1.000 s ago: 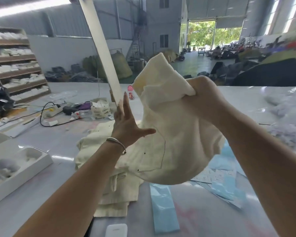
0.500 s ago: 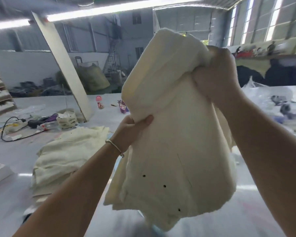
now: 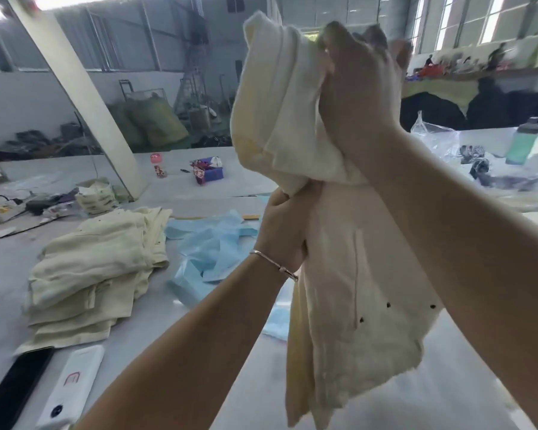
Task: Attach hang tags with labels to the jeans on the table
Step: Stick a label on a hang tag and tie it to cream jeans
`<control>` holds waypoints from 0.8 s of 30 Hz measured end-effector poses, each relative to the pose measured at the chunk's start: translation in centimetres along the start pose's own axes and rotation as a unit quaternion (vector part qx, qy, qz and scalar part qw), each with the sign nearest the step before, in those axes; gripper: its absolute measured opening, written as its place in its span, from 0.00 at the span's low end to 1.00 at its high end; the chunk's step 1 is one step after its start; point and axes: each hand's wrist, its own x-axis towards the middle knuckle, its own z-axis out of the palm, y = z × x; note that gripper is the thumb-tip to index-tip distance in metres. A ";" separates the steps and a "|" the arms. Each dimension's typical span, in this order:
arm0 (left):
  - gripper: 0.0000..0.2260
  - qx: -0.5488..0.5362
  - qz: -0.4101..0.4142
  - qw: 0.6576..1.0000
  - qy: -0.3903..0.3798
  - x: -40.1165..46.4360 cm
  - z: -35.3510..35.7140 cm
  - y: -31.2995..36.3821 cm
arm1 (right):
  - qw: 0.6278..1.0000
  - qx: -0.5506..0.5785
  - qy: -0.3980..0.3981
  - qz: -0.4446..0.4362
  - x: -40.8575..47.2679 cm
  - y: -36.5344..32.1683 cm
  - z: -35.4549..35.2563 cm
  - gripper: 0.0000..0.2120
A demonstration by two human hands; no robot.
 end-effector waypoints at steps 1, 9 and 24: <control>0.05 -0.029 0.007 0.999 0.019 0.1 0.2 0.1 | 0.999 -0.011 0.026 -0.036 0.1 -0.2 -0.1 0.17; 0.12 -0.175 0.099 0.946 0.254 0.7 -9.7 -2.6 | 0.994 0.036 -0.017 -0.106 -12.4 5.4 5.5 0.21; 0.18 -0.205 -0.243 0.889 0.330 -10.2 -27.2 -18.1 | 0.864 0.028 -0.442 0.241 -38.7 11.5 12.7 0.22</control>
